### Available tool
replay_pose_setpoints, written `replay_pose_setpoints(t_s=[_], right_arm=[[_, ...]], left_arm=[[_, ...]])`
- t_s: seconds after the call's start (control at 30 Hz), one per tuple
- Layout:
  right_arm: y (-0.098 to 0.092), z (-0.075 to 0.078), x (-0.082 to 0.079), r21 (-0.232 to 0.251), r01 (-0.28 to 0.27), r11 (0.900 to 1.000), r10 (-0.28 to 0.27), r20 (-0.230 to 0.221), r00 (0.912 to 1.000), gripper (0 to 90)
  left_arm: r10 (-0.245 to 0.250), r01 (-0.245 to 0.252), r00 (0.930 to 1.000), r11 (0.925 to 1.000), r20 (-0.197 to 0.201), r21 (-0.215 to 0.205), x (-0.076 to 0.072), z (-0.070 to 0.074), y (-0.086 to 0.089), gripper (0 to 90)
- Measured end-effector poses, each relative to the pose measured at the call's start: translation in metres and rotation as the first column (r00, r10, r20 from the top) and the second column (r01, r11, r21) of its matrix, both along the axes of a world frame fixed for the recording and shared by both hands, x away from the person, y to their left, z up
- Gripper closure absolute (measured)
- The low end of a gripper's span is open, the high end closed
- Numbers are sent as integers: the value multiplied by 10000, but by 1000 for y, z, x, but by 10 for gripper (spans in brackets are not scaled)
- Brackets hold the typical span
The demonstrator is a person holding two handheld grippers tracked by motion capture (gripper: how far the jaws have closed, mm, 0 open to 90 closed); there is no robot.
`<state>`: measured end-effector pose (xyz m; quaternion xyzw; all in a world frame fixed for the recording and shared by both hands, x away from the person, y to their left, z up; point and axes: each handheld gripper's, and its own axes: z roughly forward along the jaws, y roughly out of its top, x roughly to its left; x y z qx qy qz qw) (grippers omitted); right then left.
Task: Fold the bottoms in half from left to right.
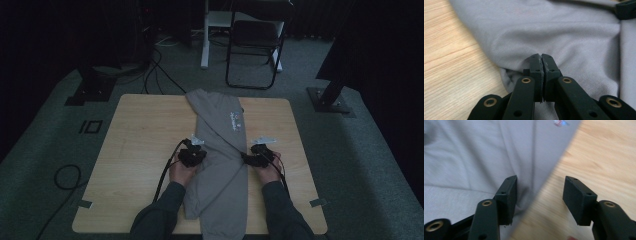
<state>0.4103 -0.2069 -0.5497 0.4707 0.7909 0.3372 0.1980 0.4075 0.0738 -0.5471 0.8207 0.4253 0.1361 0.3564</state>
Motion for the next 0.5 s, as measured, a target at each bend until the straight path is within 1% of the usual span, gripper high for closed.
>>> replay_pose_setpoints(t_s=[0.03,0.07,0.1,0.13,0.17,0.27,0.4,0.43,0.47,0.5], right_arm=[[0,0,0,0,0,10000,0,0,10000,462],[-5,0,-1,110,131,9999,-130,-84,9999,469],[-13,-1,-2,406,286,9988,-282,-106,9995,498],[-12,-2,-1,376,245,9990,-242,-81,9997,500],[-10,-2,-1,311,217,9993,-216,-36,9998,500],[-5,-2,1,172,143,9997,-143,5,9999,509],[2,-3,11,240,78,9997,-81,151,9999,509],[2,-3,11,240,78,9997,-81,151,9999,509],[7,-4,21,227,85,9997,-90,214,9997,505],[8,-4,24,221,73,9997,-78,219,9997,504]], left_arm=[[0,0,10000,10000,0,0,0,0,0,880],[112,-111,9999,9999,43,-88,0,-1,3,880],[191,-190,9998,9996,51,-221,1,-2,5,879],[191,-190,9998,9996,51,-221,1,-2,5,879],[340,-338,9993,9993,139,-169,3,-2,6,879],[468,-466,9987,9989,221,-80,7,-2,8,878],[690,-688,9974,9976,216,-97,18,-2,16,877],[690,-688,9974,9976,216,-97,18,-2,16,876],[856,-855,9961,9963,200,-60,27,-2,19,875],[968,-967,9952,9953,164,-97,31,-2,20,874]])
